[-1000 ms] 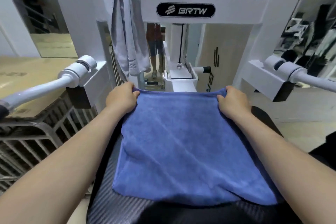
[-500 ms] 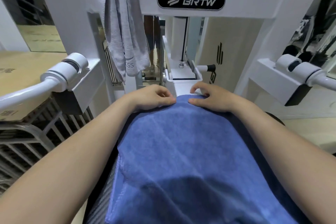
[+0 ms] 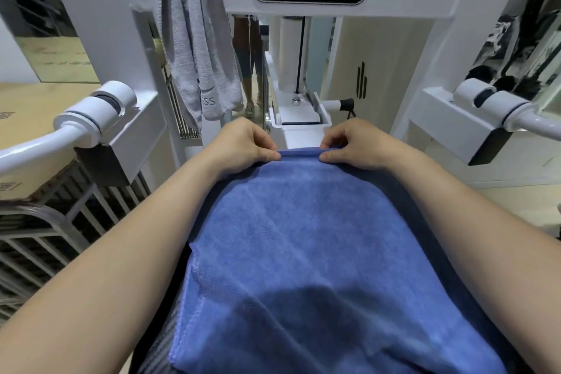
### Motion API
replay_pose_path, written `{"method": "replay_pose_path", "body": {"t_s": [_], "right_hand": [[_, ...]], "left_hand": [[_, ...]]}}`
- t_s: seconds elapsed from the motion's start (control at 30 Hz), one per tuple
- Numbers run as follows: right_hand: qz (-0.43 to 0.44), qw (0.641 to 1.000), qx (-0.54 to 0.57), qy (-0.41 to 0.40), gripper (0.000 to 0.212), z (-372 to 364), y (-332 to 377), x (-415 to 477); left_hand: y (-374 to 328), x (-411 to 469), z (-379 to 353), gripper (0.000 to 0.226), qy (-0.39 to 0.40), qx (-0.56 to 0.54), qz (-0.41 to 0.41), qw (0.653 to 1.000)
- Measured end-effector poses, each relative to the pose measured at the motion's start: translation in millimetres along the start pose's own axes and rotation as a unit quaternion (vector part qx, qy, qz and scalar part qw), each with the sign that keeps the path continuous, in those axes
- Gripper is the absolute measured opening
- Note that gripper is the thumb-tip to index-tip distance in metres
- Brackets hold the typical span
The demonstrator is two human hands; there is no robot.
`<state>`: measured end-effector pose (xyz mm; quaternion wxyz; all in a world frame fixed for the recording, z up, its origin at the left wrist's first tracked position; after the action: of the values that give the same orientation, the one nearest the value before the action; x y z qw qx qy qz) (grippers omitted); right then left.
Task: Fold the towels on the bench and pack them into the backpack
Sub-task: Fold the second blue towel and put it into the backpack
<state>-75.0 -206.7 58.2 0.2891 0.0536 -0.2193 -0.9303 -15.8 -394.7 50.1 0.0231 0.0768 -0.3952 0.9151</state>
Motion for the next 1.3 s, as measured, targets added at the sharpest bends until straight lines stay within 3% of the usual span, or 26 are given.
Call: {"method": "replay_pose_path", "body": {"t_s": [0.07, 0.17, 0.23, 0.3, 0.37, 0.4, 0.43, 0.5, 0.57, 0.63, 0.7, 0.77, 0.8, 0.87, 0.93, 1.0, 1.1, 1.3], "right_hand": [[0.013, 0.999, -0.037, -0.033, 0.022, 7.5, 1.2, -3.8], [0.038, 0.997, -0.045, -0.053, 0.012, 16.3, 9.6, -15.2], [0.054, 0.993, -0.101, -0.020, 0.014, 12.6, 14.3, -24.4], [0.069, 0.981, -0.181, 0.016, 0.015, 6.0, 17.6, -35.6], [0.076, 0.969, -0.237, -0.016, 0.012, 11.1, 20.4, -44.7], [0.076, 0.964, -0.249, -0.060, 0.009, 20.3, 23.3, -47.7], [0.074, 0.959, -0.250, -0.113, 0.008, 32.2, 26.5, -50.9], [0.071, 0.944, -0.227, -0.229, 0.018, 60.4, 34.7, -60.3], [0.089, 0.911, -0.192, -0.355, 0.023, 90.9, 48.3, -80.0], [0.118, 0.863, -0.148, -0.468, 0.026, 117.6, 62.3, -110.7], [0.125, 0.822, -0.139, -0.538, 0.035, 131.9, 71.6, -142.7], [0.116, 0.802, -0.152, -0.566, 0.049, 132.0, 72.2, -170.9], [0.111, 0.808, -0.157, -0.556, 0.054, 126.4, 68.7, -183.2], [0.112, 0.850, -0.165, -0.488, 0.049, 104.8, 55.5, -204.4], [0.108, 0.912, -0.162, -0.360, 0.034, 70.1, 34.8, -219.7], [0.098, 0.953, -0.143, -0.247, 0.027, 31.5, 15.1, -239.0], [0.093, 0.970, -0.128, -0.183, 0.026, -6.9, -0.5, -272.4], [0.055, 0.974, -0.111, -0.191, 0.021, -27.2, 9.6, -322.2]], "left_hand": [[-5.0, -5.7, 9.7, 0.006, -0.042, -0.004, -0.016, 0.999], [-22.3, -19.3, 23.7, 0.012, -0.098, 0.060, -0.072, 0.991], [-26.3, -27.5, 24.1, 0.022, -0.054, 0.136, -0.079, 0.986], [-18.4, -35.6, 22.7, 0.021, 0.044, 0.217, -0.036, 0.975], [-11.8, -45.4, 22.8, 0.023, 0.108, 0.284, -0.006, 0.953], [-12.9, -48.3, 26.4, 0.021, 0.099, 0.309, -0.005, 0.946], [-18.4, -50.1, 33.0, 0.018, 0.060, 0.331, -0.009, 0.942], [-37.3, -57.0, 55.2, 0.011, -0.094, 0.338, -0.021, 0.936], [-63.8, -73.7, 81.3, 0.015, -0.283, 0.269, -0.059, 0.919], [-95.3, -97.3, 103.4, 0.022, -0.420, 0.189, -0.123, 0.879], [-124.8, -122.2, 114.6, 0.026, -0.494, 0.145, -0.185, 0.837], [-141.8, -147.8, 111.6, 0.028, -0.519, 0.147, -0.219, 0.813], [-144.8, -161.3, 104.9, 0.029, -0.513, 0.159, -0.220, 0.814], [-132.8, -183.7, 81.2, 0.034, -0.451, 0.181, -0.194, 0.852], [-112.0, -206.0, 46.3, 0.041, -0.332, 0.191, -0.167, 0.908], [-91.7, -235.1, 11.1, 0.044, -0.227, 0.190, -0.127, 0.947], [-78.2, -274.6, -23.2, 0.049, -0.143, 0.184, -0.069, 0.970], [-79.1, -316.8, -41.0, 0.048, -0.087, 0.102, 0.014, 0.991]]}}
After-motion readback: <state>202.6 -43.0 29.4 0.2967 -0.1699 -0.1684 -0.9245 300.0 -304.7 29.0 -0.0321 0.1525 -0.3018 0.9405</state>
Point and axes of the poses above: each hand's wrist, its own x-axis towards the middle knuckle, its own z-axis out of the back of the hand, y = z × x, the point moved 7 cm from there along x, towards the middle knuckle, and after that the axes turned 3 degrees about -z, right-handed, at the moved point
